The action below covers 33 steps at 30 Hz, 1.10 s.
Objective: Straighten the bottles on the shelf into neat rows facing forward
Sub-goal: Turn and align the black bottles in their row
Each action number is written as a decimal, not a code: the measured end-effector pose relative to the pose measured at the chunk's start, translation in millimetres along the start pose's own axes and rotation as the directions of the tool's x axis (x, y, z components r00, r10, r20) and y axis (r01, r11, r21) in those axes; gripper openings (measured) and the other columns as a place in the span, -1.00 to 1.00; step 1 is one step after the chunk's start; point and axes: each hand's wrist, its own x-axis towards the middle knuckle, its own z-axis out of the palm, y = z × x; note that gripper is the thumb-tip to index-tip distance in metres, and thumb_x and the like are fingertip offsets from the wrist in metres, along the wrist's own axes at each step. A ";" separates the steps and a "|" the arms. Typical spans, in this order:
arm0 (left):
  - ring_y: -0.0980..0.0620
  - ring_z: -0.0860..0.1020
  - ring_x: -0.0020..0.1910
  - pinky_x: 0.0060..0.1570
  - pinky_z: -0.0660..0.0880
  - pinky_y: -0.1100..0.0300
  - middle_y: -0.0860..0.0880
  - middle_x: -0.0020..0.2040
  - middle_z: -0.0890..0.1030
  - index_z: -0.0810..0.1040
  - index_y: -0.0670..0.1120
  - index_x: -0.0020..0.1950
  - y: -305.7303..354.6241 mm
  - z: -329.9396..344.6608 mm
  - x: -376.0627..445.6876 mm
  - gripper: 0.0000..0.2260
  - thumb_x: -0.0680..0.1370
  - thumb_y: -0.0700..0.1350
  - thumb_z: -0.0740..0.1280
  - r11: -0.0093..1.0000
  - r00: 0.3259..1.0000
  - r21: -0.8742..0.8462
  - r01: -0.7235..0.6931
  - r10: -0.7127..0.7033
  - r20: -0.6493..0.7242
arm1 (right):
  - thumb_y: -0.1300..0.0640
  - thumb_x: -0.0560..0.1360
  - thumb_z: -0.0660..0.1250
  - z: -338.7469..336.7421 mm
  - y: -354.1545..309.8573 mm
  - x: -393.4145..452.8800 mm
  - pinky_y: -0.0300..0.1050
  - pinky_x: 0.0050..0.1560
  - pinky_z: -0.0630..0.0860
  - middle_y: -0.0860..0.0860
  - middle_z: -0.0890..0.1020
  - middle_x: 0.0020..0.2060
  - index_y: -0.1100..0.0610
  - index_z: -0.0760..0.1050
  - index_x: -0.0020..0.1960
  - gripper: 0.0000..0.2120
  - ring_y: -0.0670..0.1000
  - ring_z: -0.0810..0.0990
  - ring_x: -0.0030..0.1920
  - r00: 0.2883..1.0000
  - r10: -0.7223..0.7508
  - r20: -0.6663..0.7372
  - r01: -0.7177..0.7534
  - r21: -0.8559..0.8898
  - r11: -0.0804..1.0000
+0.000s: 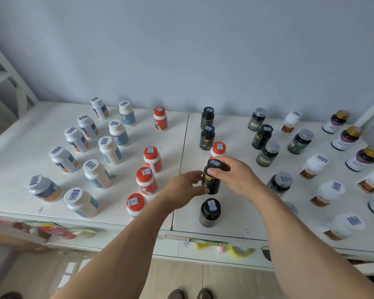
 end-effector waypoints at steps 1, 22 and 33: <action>0.07 0.53 0.23 0.34 0.41 0.01 0.05 0.25 0.59 0.47 0.03 0.37 1.1 -1.2 1.3 -0.54 0.49 -0.01 0.45 0.999 1.000 -0.046 -0.004 0.005 0.019 | -0.17 0.45 0.40 -2.1 -2.7 1.2 -0.13 0.17 0.47 -0.10 0.63 0.09 -0.05 0.52 0.28 -0.56 -0.07 0.57 0.12 1.000 0.002 -0.005 -0.002 0.005 1.000; 0.01 0.56 0.22 0.37 0.37 -0.10 0.05 0.18 0.64 0.55 0.00 0.31 -6.4 -11.5 11.6 -0.52 0.41 0.05 0.50 0.968 0.987 -0.249 0.007 0.034 0.159 | -0.21 0.45 0.39 -1.2 -15.4 2.0 -0.08 0.05 0.53 -0.08 0.67 -0.06 0.02 0.60 0.09 -0.64 -0.08 0.60 -0.01 0.998 0.012 -0.069 -0.014 -0.018 1.000; 0.04 0.52 0.26 0.27 0.45 0.13 0.02 0.32 0.55 0.42 0.00 0.44 -0.7 -10.1 9.8 -0.51 0.53 0.06 0.38 0.979 0.996 0.184 -0.088 0.089 0.006 | 0.02 0.45 0.46 18.6 13.8 -11.1 0.02 0.29 0.48 -0.11 0.64 0.11 -0.07 0.49 0.26 -0.61 -0.05 0.58 0.16 0.995 0.100 0.011 -0.101 0.158 0.982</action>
